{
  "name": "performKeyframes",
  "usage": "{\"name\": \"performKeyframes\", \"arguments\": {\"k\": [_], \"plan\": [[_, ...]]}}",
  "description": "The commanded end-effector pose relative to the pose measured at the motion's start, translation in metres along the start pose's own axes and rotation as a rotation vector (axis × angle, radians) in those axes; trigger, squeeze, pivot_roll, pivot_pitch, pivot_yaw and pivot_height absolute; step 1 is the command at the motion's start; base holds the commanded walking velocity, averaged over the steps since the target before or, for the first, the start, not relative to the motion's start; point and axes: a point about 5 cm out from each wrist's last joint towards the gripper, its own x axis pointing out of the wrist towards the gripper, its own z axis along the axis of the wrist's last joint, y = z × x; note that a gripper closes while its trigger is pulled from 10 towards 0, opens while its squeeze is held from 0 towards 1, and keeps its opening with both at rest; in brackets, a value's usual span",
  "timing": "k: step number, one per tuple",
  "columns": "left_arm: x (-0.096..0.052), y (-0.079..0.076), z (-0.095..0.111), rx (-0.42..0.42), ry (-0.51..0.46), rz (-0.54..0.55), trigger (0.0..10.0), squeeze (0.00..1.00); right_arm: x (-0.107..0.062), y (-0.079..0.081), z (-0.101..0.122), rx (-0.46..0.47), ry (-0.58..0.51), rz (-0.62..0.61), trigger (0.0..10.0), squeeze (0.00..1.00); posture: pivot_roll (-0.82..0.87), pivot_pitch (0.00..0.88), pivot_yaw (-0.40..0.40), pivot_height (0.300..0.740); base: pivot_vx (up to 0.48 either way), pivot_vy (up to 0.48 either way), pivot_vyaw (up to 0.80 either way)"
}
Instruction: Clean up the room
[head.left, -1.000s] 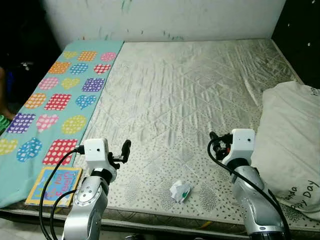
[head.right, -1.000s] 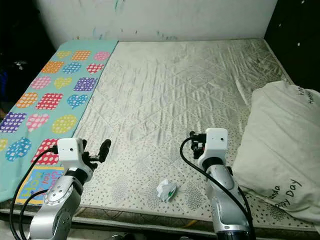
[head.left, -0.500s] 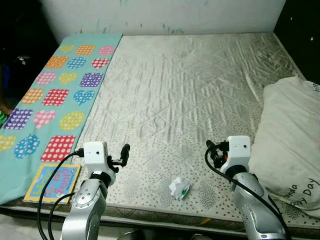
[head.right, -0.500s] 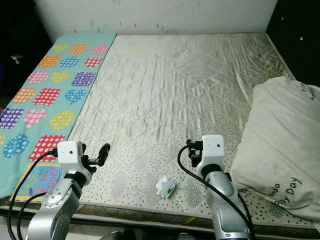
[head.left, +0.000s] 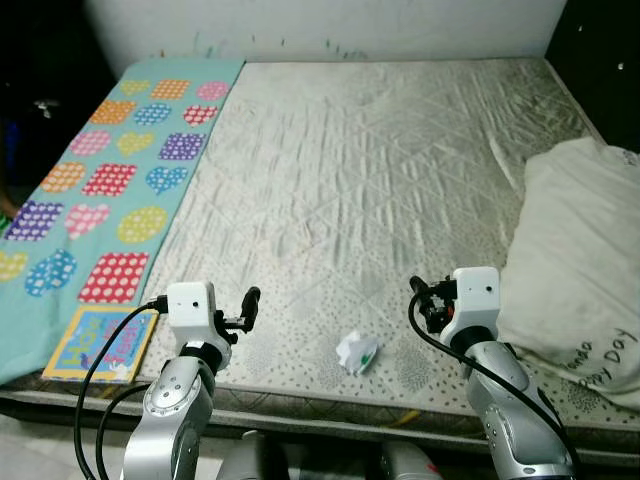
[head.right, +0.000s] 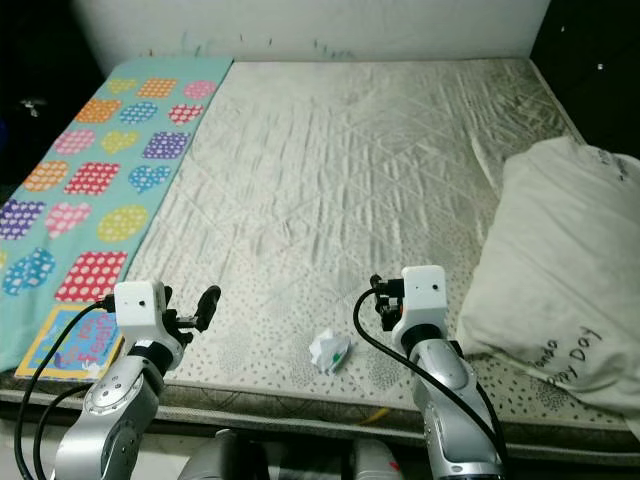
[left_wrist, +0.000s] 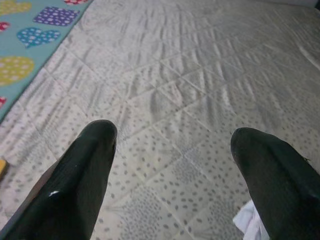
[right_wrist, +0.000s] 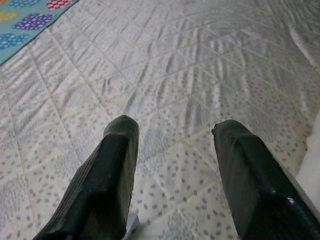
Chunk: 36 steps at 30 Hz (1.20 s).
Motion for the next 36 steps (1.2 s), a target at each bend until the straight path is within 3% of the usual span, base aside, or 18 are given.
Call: {"name": "performKeyframes", "arguments": {"k": [1, 23, 36], "plan": [[-0.0015, 0.0037, 0.0013, 0.01, 0.002, 0.021, 10.0, 0.0, -0.0006, 0.0022, 0.0012, -0.004, -0.004, 0.009, 10.0, 0.0, -0.15, 0.161, 0.067, 0.66, 0.0, 0.0, 0.0], [-0.0016, 0.0044, 0.0025, 0.005, -0.008, 0.039, 10.0, 0.0, 0.0007, 0.006, 0.004, -0.025, -0.021, 0.062, 10.0, 0.0, -0.15, 0.167, 0.06, 0.65, 0.0, 0.0, 0.0], [-0.0019, 0.0052, 0.0033, 0.013, -0.013, 0.049, 10.0, 0.0, 0.0005, 0.0101, 0.0031, -0.024, -0.018, 0.094, 10.0, 0.0, -0.15, 0.173, 0.059, 0.57, 0.0, 0.0, 0.0]]}}
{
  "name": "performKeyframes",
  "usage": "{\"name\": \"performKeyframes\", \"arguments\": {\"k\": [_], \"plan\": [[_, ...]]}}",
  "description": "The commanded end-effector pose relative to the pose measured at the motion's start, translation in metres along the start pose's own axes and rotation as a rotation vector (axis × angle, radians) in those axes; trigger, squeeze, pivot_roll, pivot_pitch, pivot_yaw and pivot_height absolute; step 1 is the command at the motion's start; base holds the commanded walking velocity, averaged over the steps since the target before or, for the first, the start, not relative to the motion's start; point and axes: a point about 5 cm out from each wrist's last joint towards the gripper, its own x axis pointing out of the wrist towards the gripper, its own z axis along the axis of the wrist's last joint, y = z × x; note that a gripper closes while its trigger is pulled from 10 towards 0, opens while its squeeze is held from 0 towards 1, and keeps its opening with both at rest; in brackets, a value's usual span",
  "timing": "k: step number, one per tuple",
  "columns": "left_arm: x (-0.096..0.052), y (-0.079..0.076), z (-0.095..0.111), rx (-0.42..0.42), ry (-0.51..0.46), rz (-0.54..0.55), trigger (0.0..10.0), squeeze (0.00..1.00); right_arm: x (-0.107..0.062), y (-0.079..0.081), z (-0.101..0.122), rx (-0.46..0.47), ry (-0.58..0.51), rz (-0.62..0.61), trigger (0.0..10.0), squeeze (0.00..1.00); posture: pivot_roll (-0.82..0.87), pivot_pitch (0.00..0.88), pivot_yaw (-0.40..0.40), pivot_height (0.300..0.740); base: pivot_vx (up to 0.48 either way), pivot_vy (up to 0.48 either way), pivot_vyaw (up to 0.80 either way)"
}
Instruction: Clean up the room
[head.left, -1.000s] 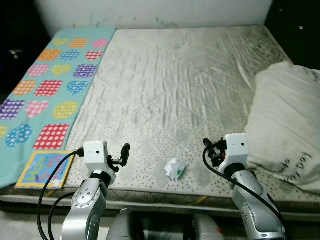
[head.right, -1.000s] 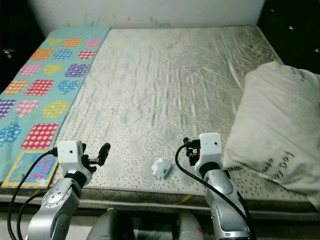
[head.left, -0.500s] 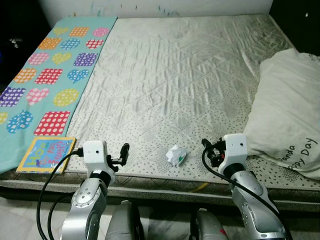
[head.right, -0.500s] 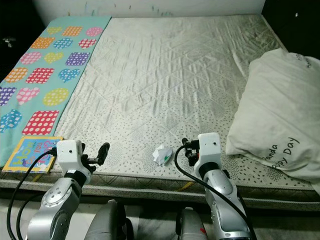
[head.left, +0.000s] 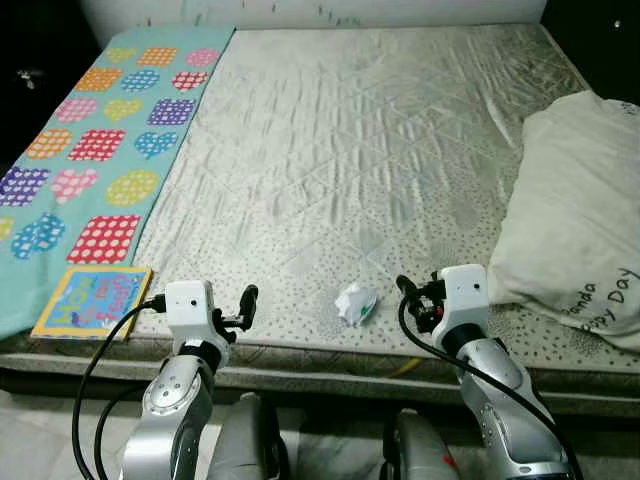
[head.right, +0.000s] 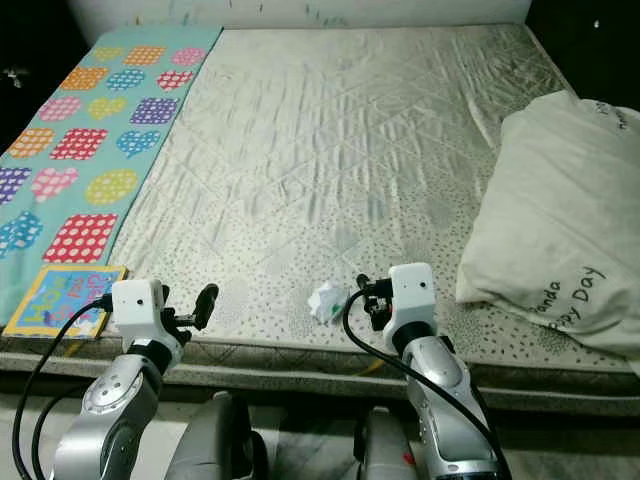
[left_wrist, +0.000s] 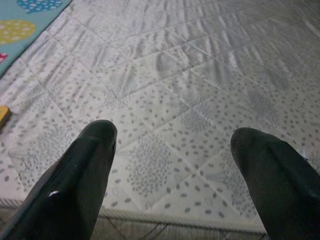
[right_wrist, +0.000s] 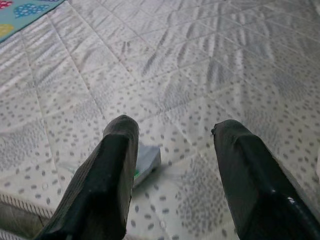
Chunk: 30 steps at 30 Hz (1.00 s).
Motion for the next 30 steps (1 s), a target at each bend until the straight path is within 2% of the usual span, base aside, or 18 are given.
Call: {"name": "performKeyframes", "arguments": {"k": [1, 8, 18, 21, 27, 30], "plan": [[-0.0021, 0.0056, 0.0005, 0.013, -0.002, 0.03, 10.0, 0.0, -0.0011, 0.0028, -0.0009, 0.003, 0.0, 0.019, 10.0, 0.0, -0.15, 0.173, 0.059, 0.57, 0.0, 0.0, 0.0], [-0.0019, 0.0092, 0.0043, 0.027, -0.028, 0.07, 10.0, 0.0, -0.0006, 0.0056, 0.0, 0.001, -0.013, 0.048, 10.0, 0.0, -0.14, 0.176, 0.058, 0.532, 0.0, 0.0, 0.0], [-0.0027, 0.0118, 0.0057, 0.032, -0.04, 0.094, 10.0, 0.0, 0.0013, 0.0045, 0.0044, -0.035, -0.037, 0.072, 10.0, 0.0, -0.14, 0.178, 0.056, 0.532, 0.0, 0.0, 0.0], [-0.0028, 0.0118, 0.0055, 0.033, -0.043, 0.095, 10.0, 0.0, 0.0018, 0.0053, 0.0047, -0.061, -0.037, 0.082, 10.0, 0.0, -0.14, 0.178, 0.056, 0.532, 0.0, 0.0, 0.64], [-0.0037, 0.0122, 0.0075, 0.038, -0.054, 0.091, 10.0, 0.0, 0.0019, 0.0067, 0.0056, -0.047, -0.046, 0.088, 10.0, 0.0, -0.14, 0.179, 0.055, 0.532, 0.0, 0.0, 0.62], [-0.0041, 0.0123, 0.009, 0.046, -0.066, 0.081, 10.0, 0.0, 0.0025, 0.0073, 0.0059, -0.025, -0.055, 0.092, 10.0, 0.0, -0.14, 0.179, 0.055, 0.532, 0.0, 0.0, 0.0]]}}
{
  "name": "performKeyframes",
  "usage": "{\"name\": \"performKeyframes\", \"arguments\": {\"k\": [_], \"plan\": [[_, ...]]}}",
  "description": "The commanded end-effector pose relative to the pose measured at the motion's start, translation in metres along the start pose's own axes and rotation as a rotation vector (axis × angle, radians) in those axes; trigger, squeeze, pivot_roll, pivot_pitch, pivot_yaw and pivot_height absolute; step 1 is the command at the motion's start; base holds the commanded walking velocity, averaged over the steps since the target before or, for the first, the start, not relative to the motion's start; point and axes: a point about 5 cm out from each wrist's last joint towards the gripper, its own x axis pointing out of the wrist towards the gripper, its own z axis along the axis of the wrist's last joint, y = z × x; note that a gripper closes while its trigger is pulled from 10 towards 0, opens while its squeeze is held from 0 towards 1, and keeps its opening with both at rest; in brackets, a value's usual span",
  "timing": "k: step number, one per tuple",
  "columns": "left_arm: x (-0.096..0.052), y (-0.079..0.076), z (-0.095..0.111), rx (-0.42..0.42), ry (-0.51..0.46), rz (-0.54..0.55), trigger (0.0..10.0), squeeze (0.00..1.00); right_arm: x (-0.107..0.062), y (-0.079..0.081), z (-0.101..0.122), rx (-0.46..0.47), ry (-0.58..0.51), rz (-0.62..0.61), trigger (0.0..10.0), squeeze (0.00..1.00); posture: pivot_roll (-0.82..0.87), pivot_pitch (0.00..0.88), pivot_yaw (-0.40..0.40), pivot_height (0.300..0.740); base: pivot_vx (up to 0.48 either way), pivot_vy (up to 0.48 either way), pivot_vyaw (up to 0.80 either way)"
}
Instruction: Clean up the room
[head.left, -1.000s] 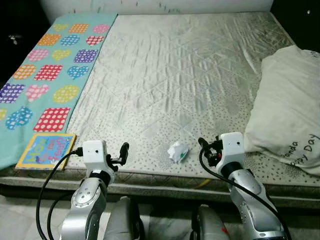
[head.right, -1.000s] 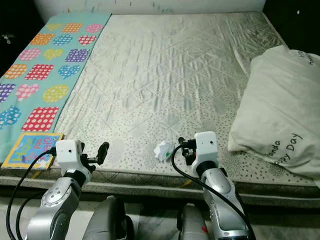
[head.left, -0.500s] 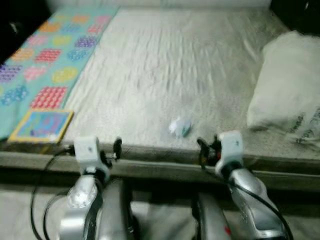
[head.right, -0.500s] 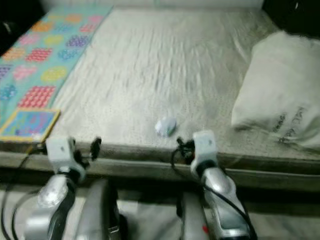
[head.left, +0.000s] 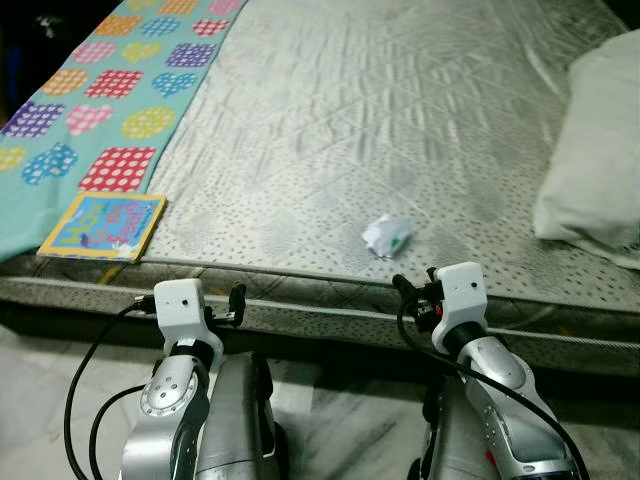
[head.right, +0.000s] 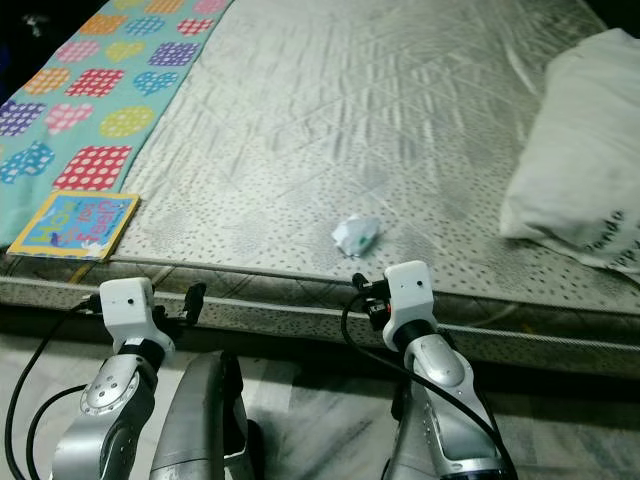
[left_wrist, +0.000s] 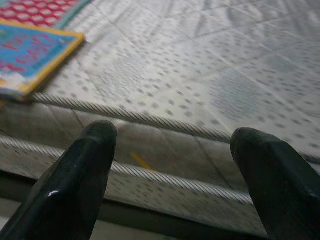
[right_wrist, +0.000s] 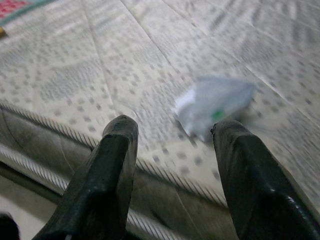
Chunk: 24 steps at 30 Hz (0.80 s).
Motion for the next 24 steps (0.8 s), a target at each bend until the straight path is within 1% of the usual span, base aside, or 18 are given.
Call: {"name": "performKeyframes", "arguments": {"k": [1, 5, 10, 11, 12, 13, 18, 20, 23, 24], "plan": [[-0.0021, -0.0013, 0.0021, 0.007, -0.016, -0.013, 10.0, 0.0, -0.0036, -0.0038, -0.0043, 0.003, 0.011, -0.011, 10.0, 0.0, -0.14, 0.177, 0.056, 0.532, 0.0, 0.0, 0.0], [-0.0028, -0.0027, 0.0034, 0.0, -0.026, -0.034, 10.0, 0.0, -0.0027, -0.004, -0.0027, -0.017, 0.001, -0.005, 10.0, 0.0, -0.14, 0.176, 0.056, 0.532, 0.0, 0.0, 0.0], [-0.0031, -0.0034, 0.004, 0.001, -0.031, -0.045, 10.0, 0.0, -0.0028, -0.0032, -0.0011, -0.021, -0.014, 0.004, 10.0, 0.0, -0.14, 0.176, 0.058, 0.532, 0.0, 0.0, 0.76], [-0.0032, -0.0035, 0.0039, 0.001, -0.029, -0.045, 10.0, 0.0, -0.0029, -0.0032, -0.001, -0.019, -0.016, 0.004, 10.0, 0.12, -0.14, 0.176, 0.058, 0.532, 0.0, 0.0, 0.73], [-0.003, -0.0036, 0.0032, 0.001, -0.024, -0.045, 10.0, 0.0, -0.0029, -0.0033, -0.0011, -0.02, -0.015, 0.005, 10.0, 0.96, -0.14, 0.178, 0.056, 0.532, 0.0, 0.0, 0.72], [-0.0029, -0.0036, 0.003, 0.002, -0.023, -0.045, 10.0, 0.0, -0.0029, -0.0033, -0.0012, -0.02, -0.015, 0.005, 10.0, 1.0, -0.14, 0.178, 0.056, 0.532, 0.0, 0.0, 0.72], [-0.0026, -0.0037, 0.0022, 0.001, -0.015, -0.042, 10.0, 0.0, -0.0033, -0.0027, -0.0024, -0.013, -0.016, 0.008, 10.0, 1.0, -0.14, 0.181, 0.056, 0.532, 0.0, 0.0, 0.63], [-0.0029, -0.004, 0.002, 0.0, -0.014, -0.04, 10.0, 0.0, -0.0033, -0.0031, -0.0035, 0.025, -0.016, -0.001, 10.0, 1.0, -0.13, 0.185, 0.056, 0.532, 0.0, 0.0, 0.0], [-0.0027, -0.0033, 0.0011, -0.001, -0.008, -0.033, 10.0, 0.0, -0.0015, -0.0016, -0.0028, 0.004, -0.016, 0.01, 10.0, 1.0, -0.13, 0.185, 0.056, 0.532, 0.0, 0.0, 0.0], [-0.0027, -0.0034, 0.0011, -0.001, -0.007, -0.032, 10.0, 0.0, -0.0008, -0.0015, -0.0029, 0.01, -0.017, 0.007, 10.0, 1.0, -0.13, 0.185, 0.056, 0.532, 0.0, 0.0, 0.0]]}}
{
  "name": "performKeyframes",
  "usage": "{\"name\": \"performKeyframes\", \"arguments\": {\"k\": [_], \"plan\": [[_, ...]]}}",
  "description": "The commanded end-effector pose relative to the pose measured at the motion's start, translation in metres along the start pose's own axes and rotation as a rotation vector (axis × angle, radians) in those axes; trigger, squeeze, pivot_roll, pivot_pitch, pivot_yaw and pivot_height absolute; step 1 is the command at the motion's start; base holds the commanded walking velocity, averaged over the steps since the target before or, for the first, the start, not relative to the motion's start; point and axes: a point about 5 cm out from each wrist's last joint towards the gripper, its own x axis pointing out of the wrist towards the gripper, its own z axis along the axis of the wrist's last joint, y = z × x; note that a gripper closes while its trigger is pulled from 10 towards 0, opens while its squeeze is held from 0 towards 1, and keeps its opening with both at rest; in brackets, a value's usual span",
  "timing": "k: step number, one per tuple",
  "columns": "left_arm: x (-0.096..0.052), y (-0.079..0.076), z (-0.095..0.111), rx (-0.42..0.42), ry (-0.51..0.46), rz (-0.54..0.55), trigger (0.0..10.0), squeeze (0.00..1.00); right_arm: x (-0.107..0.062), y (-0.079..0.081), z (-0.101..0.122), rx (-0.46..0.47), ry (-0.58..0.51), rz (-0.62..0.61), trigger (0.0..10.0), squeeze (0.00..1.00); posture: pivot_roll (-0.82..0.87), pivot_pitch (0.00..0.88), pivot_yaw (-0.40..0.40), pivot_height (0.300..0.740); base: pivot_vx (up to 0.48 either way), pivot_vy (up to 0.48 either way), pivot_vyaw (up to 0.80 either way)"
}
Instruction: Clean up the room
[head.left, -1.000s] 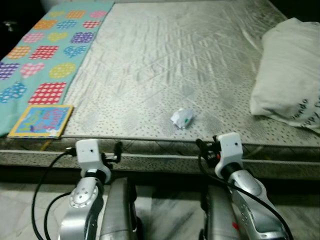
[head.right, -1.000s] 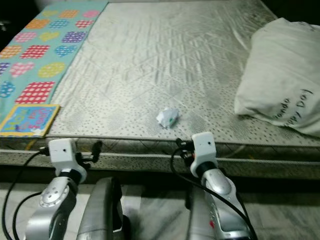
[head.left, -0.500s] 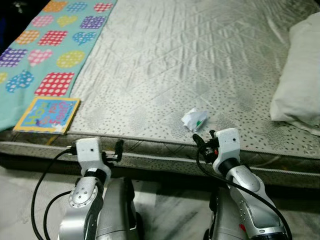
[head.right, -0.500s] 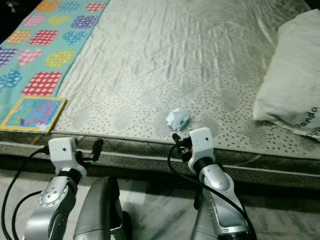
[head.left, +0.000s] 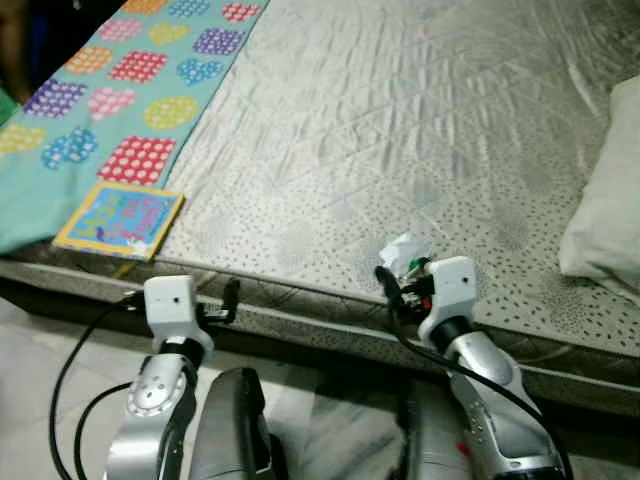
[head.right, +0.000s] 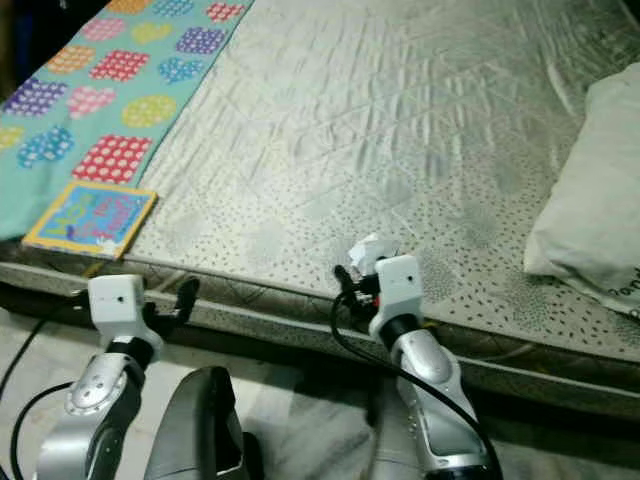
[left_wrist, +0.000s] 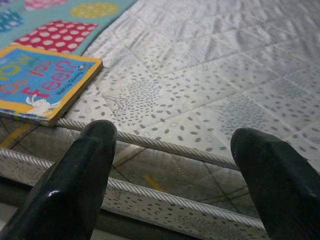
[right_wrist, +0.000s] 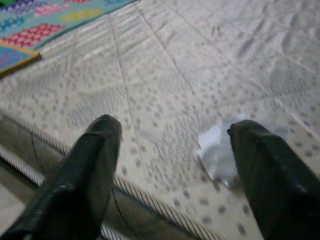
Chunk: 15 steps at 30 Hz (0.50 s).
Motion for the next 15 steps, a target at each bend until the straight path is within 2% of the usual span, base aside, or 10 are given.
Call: {"name": "performKeyframes", "arguments": {"k": [1, 3, 4, 6, 7, 8, 9, 15], "plan": [[-0.003, 0.003, -0.004, 0.007, 0.026, 0.015, 10.0, 0.0, -0.002, -0.001, -0.005, 0.011, 0.02, -0.007, 10.0, 1.0, -0.13, 0.188, 0.057, 0.532, 0.0, 0.0, 0.0], [-0.003, 0.003, -0.005, 0.007, 0.03, 0.019, 10.0, 0.0, 0.0, -0.001, -0.006, 0.011, 0.022, -0.01, 10.0, 1.0, -0.13, 0.193, 0.056, 0.532, 0.0, 0.0, 0.0], [-0.004, 0.003, -0.005, 0.008, 0.031, 0.02, 10.0, 0.0, 0.001, -0.001, -0.006, 0.012, 0.024, -0.012, 10.0, 0.53, -0.12, 0.195, 0.054, 0.532, 0.0, 0.0, 0.0], [-0.004, 0.004, -0.005, 0.008, 0.031, 0.022, 10.0, 0.0, 0.001, -0.002, -0.006, 0.015, 0.026, -0.014, 10.0, 0.5, -0.12, 0.199, 0.053, 0.532, 0.0, 0.0, 0.0], [-0.005, 0.005, -0.005, 0.008, 0.033, 0.03, 10.0, 0.0, 0.002, -0.002, -0.006, 0.015, 0.028, -0.016, 10.0, 0.24, -0.11, 0.204, 0.05, 0.532, 0.0, 0.0, 0.0], [-0.005, 0.006, -0.005, 0.007, 0.034, 0.034, 10.0, 0.0, 0.003, -0.002, -0.006, 0.015, 0.029, -0.017, 10.0, 0.24, -0.11, 0.204, 0.05, 0.532, 0.0, 0.0, 0.0], [-0.005, 0.007, -0.004, 0.009, 0.036, 0.041, 10.0, 0.0, 0.004, -0.002, -0.006, 0.017, 0.031, -0.018, 10.0, 0.0, -0.1, 0.212, 0.047, 0.532, 0.0, 0.0, 0.0], [-0.008, 0.013, -0.003, 0.024, 0.041, 0.057, 10.0, 0.0, 0.011, 0.001, -0.005, 0.025, 0.031, -0.015, 10.0, 0.0, -0.09, 0.241, 0.044, 0.532, 0.0, 0.0, 0.0]]}}
